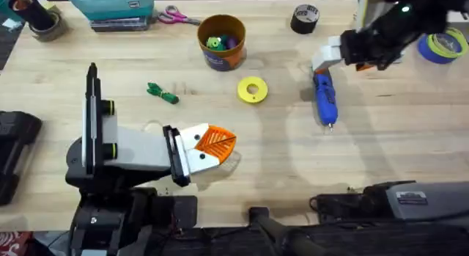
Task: Pick up the gripper from the table and insert it into the empty holder that is missing its gripper. Then pick up a screw, insert it into the mounting hole, and use the screwdriver to tighten it. Finally, clean up the table by picking up the vegetable and placing it into the bucket.
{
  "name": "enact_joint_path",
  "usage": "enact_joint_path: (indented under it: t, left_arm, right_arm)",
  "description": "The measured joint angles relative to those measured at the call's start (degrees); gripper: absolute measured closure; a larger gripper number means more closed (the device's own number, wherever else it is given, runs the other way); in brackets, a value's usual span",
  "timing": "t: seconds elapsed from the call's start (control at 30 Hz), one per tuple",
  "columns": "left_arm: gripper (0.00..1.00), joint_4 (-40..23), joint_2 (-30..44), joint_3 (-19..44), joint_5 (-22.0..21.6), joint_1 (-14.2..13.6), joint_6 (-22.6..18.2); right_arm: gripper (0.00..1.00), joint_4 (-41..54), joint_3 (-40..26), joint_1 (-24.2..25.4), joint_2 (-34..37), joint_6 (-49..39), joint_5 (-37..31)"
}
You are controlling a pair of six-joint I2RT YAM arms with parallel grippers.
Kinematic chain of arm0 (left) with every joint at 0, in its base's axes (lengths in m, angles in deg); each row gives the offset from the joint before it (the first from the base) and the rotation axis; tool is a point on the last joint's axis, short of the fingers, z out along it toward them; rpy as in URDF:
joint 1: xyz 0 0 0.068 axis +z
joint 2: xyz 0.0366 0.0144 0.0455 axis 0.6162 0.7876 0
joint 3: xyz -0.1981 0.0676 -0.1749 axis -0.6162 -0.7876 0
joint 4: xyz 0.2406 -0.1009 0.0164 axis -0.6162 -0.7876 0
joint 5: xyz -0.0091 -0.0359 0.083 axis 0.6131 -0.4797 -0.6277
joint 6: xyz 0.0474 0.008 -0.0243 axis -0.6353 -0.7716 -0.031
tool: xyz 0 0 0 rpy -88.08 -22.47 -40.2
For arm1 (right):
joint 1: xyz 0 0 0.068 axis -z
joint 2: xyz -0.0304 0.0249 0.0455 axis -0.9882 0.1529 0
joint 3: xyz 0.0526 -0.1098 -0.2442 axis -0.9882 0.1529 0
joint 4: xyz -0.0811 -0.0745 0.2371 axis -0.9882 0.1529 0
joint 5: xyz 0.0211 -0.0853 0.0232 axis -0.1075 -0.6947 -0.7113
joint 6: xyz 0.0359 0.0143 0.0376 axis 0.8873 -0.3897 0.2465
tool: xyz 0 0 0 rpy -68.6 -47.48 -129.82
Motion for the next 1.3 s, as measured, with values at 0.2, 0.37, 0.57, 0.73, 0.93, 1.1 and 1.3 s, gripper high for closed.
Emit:
enact_joint_path:
  t: [0.2, 0.37, 0.57, 0.73, 0.93, 1.1, 1.3]
  left_arm:
    - [0.988, 0.02, 0.0, 0.01, -0.01, 0.0, 0.0]
    - [0.988, 0.0, 0.0, 0.0, -0.02, 0.0, 0.0]
    - [0.988, 0.0, 0.0, 0.0, -0.02, 0.0, 0.0]
    - [0.988, 0.0, 0.0, 0.0, 0.0, 0.0, 0.0]
    - [0.988, 0.0, 0.0, 0.02, 0.0, 0.0, 0.0]
    - [0.988, 0.0, 0.0, 0.01, 0.0, 0.0, 0.0]
    - [0.988, 0.0, -0.02, 0.0, -0.02, 0.0, 0.0]
  right_arm:
    - [0.004, -2.99, 0.0, 0.0, 5.52, -0.05, 0.32]
    - [0.005, -4.56, 0.0, 0.0, 9.59, -0.07, 0.91]
    - [0.005, -8.76, 2.13, 0.1, 11.03, -0.53, 2.18]
    - [0.005, -12.32, 8.04, 2.07, 11.03, -2.42, 2.5]
    - [0.005, -15.26, 9.0, 2.84, 11.03, -3.32, 2.5]
    - [0.005, -17.47, 9.47, 2.82, 11.05, -3.72, 2.5]
    - [0.005, -18.7, 9.53, 2.82, 11.43, -3.74, 2.5]
